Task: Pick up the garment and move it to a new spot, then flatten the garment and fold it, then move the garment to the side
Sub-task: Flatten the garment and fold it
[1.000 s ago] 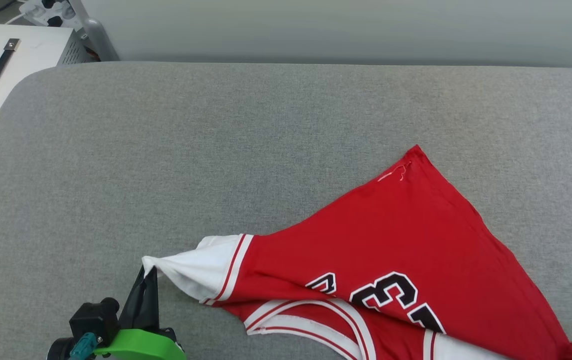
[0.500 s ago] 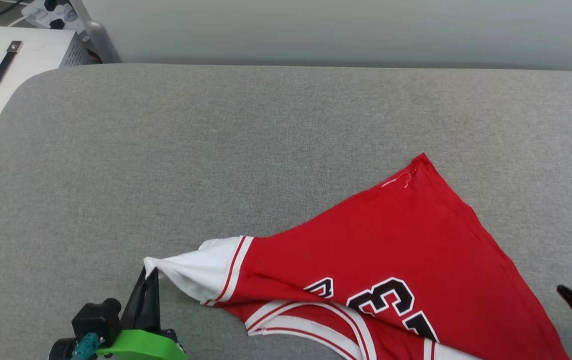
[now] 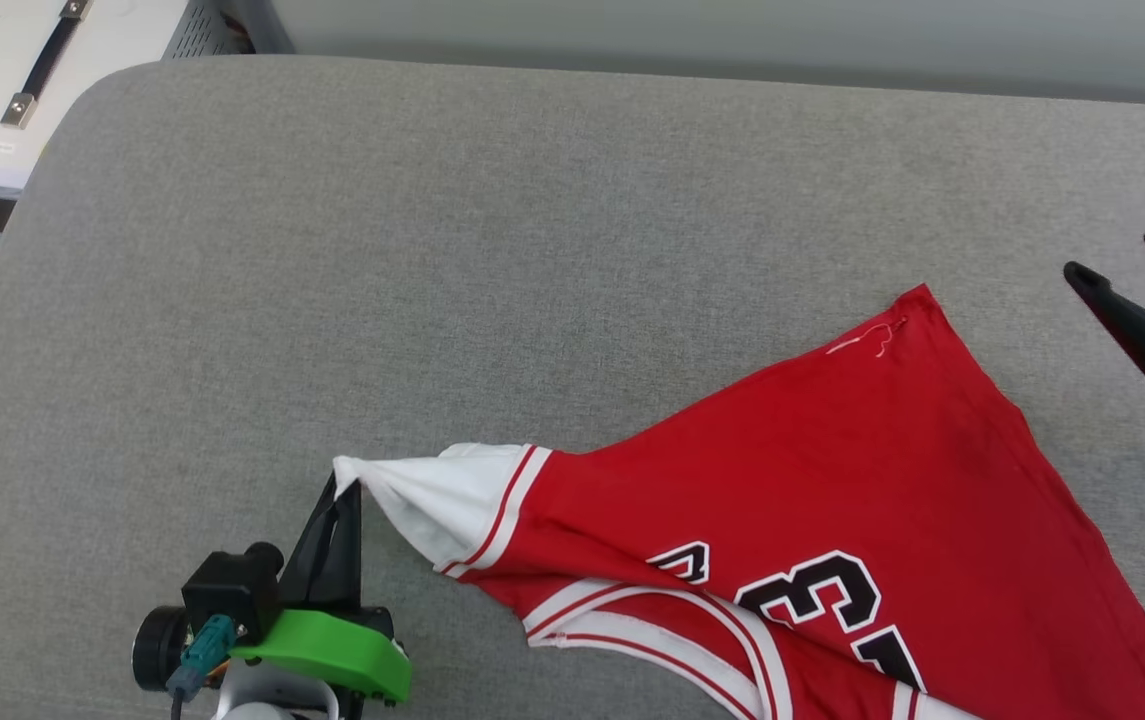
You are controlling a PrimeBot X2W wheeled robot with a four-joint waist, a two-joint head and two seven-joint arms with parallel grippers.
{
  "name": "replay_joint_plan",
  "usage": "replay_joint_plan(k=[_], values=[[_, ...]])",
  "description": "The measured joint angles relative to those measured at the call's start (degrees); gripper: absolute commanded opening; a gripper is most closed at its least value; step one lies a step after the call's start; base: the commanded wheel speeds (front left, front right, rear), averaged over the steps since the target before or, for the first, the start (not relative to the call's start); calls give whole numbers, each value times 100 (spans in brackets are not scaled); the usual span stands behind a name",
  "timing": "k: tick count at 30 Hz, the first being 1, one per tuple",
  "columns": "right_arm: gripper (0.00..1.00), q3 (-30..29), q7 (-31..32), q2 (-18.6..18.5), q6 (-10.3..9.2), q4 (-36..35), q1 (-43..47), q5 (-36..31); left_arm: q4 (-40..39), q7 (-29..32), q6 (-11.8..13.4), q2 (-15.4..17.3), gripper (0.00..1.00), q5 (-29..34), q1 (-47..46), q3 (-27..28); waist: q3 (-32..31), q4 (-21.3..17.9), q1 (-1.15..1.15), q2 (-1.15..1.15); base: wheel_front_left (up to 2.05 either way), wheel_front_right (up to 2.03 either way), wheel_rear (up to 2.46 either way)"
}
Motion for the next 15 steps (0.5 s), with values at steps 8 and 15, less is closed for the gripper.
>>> replay_joint_plan(k=[8, 15], values=[[100, 1583, 887, -166, 0, 1103, -1251, 78, -64, 0, -2, -18, 0, -1, -368, -266, 417, 264, 0, 0, 0, 0, 0], [100, 2471, 946, -270, 0, 1883, -1946, 30, -142, 0, 11, -21, 0, -129, -652, -549, 776, 519, 1, 0, 0, 0, 0]])
